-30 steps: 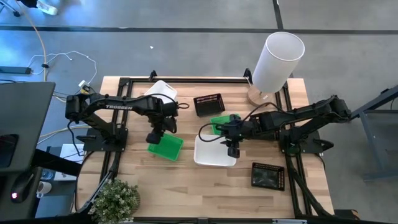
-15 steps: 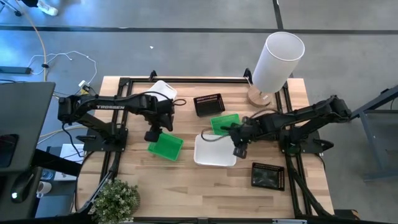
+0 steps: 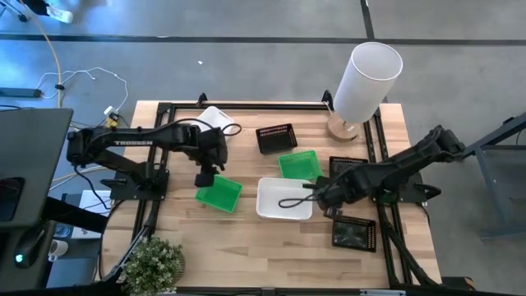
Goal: Stack baskets by color
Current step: Stack the middle black bin on the bottom black bin
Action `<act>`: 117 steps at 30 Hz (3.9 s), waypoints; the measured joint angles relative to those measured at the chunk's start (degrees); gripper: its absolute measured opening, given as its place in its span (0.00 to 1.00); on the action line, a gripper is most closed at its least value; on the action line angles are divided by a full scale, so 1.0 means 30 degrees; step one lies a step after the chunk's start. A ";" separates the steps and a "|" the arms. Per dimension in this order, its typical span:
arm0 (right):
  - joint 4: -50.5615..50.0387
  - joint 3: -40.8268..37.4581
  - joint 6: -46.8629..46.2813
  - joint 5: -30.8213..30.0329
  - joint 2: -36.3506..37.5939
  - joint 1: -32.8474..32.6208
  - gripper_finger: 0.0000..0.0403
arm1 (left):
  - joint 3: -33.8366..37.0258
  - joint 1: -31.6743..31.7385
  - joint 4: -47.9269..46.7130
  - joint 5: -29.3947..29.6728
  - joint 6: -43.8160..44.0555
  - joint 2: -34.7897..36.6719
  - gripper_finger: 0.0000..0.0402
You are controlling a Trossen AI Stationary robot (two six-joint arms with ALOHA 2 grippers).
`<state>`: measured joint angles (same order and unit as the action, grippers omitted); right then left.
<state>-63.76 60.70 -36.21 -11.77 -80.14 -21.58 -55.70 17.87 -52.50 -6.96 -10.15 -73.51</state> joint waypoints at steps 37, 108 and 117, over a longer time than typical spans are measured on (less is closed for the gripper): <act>-0.0994 -0.3669 0.0104 -0.1358 -0.0183 0.1450 0.36 | 0.0000 -0.1153 0.0093 0.0030 0.0183 0.0027 0.34; -0.8243 0.7376 -1.2794 0.3334 -0.5333 -0.7556 0.00 | 0.0000 -0.1145 0.0020 0.0030 0.0183 0.0020 0.34; -0.7680 0.7376 -1.1867 0.4591 -0.6951 -0.8502 0.00 | 0.0000 -0.1145 0.0020 0.0030 0.0175 0.0020 0.34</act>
<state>-86.80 82.83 -71.81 2.00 -100.99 -47.09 -55.70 14.44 -52.45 -6.87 -9.63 -73.45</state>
